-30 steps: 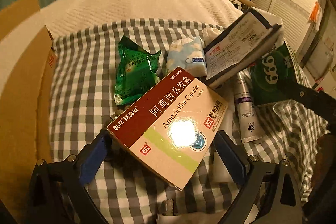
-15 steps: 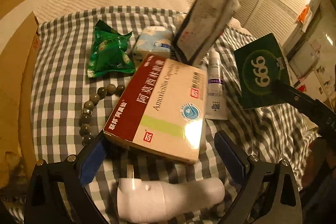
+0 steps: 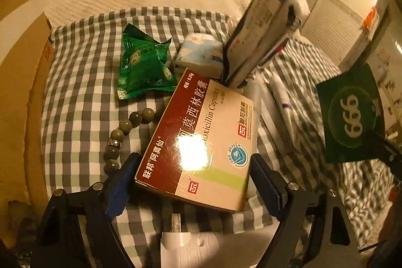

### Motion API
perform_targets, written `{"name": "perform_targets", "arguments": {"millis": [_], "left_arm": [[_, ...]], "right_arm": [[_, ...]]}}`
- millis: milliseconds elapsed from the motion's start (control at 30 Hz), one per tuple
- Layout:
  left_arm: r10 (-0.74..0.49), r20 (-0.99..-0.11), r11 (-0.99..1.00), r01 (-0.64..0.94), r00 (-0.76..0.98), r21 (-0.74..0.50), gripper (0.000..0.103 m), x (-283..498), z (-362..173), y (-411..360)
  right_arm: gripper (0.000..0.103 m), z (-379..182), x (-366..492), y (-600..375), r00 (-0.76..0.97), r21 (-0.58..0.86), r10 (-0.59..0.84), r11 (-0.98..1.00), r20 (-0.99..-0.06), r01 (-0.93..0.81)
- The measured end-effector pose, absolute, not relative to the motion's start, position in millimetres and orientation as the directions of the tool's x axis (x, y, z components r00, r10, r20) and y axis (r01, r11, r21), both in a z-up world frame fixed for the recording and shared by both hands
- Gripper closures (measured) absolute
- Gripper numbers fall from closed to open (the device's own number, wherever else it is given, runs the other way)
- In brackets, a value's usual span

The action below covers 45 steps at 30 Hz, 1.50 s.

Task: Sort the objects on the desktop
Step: 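Grasp the Amoxicillin box with the left gripper while the right grasps the green granule box, then carry both medicine boxes into the cardboard box and release them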

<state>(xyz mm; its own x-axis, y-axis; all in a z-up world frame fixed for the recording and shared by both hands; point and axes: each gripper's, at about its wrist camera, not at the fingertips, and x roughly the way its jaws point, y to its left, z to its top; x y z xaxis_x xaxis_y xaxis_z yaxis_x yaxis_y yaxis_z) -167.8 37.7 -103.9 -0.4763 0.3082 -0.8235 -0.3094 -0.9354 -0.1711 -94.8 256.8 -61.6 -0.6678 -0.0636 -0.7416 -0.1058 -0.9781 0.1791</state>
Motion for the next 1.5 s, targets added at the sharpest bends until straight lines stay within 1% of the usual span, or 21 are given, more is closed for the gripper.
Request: {"name": "perform_targets", "arguments": {"millis": [133, 333, 500, 733, 933, 1000, 1067, 1367, 1500], "left_arm": [[0.300, -0.810, -0.943, -0.286, -0.504, -0.171, 0.018, -160.4, -99.2, 32.8], [0.354, -0.769, -0.933, -0.257, -0.533, -0.251, 0.019, -143.4, -72.4, 22.2], [0.352, -0.740, -0.932, -0.284, -0.573, -0.224, 0.021, -127.4, -47.7, 27.9], [0.383, -0.699, -0.922, -0.292, -0.603, -0.253, 0.021, -96.6, -20.6, 21.0], [0.347, -0.645, -0.937, -0.275, -0.681, -0.214, 0.021, -74.6, 21.7, 5.9], [0.302, -0.624, -0.953, -0.239, -0.720, -0.185, 0.021, -68.6, 39.1, -5.4], [0.270, -0.611, -0.963, -0.199, -0.744, -0.182, 0.021, -68.4, 51.9, -18.7], [0.143, -0.520, -0.973, -0.025, -0.842, -0.228, 0.021, -78.0, 105.7, -111.6], [0.055, -0.488, -0.972, 0.066, -0.871, -0.226, 0.021, -87.5, 113.8, -152.4]], "right_arm": [[0.026, -59.9, -96.5, 251.9, -0.657, 0.159, -0.052, -0.982, -0.752, -0.103], [0.027, -44.0, -84.6, 245.4, -0.666, 0.156, -0.058, -0.984, -0.744, -0.088], [0.027, -19.4, -63.1, 242.0, -0.689, 0.151, -0.057, -0.986, -0.723, -0.076], [0.027, 13.4, -22.4, 240.7, -0.721, 0.155, -0.060, -0.986, -0.690, -0.066], [0.027, 44.7, 4.3, 230.9, -0.755, 0.145, -0.067, -0.989, -0.653, -0.038], [0.027, 54.7, 7.6, 223.0, -0.764, 0.144, -0.076, -0.989, -0.640, -0.022], [0.027, 65.9, 8.1, 212.0, -0.771, 0.146, -0.096, -0.989, -0.630, 0.004], [0.027, 102.3, -22.1, 134.4, -0.764, 0.173, -0.242, -0.970, -0.598, 0.171], [0.027, 108.6, -51.6, 88.5, -0.741, 0.191, -0.317, -0.949, -0.592, 0.253]]}}
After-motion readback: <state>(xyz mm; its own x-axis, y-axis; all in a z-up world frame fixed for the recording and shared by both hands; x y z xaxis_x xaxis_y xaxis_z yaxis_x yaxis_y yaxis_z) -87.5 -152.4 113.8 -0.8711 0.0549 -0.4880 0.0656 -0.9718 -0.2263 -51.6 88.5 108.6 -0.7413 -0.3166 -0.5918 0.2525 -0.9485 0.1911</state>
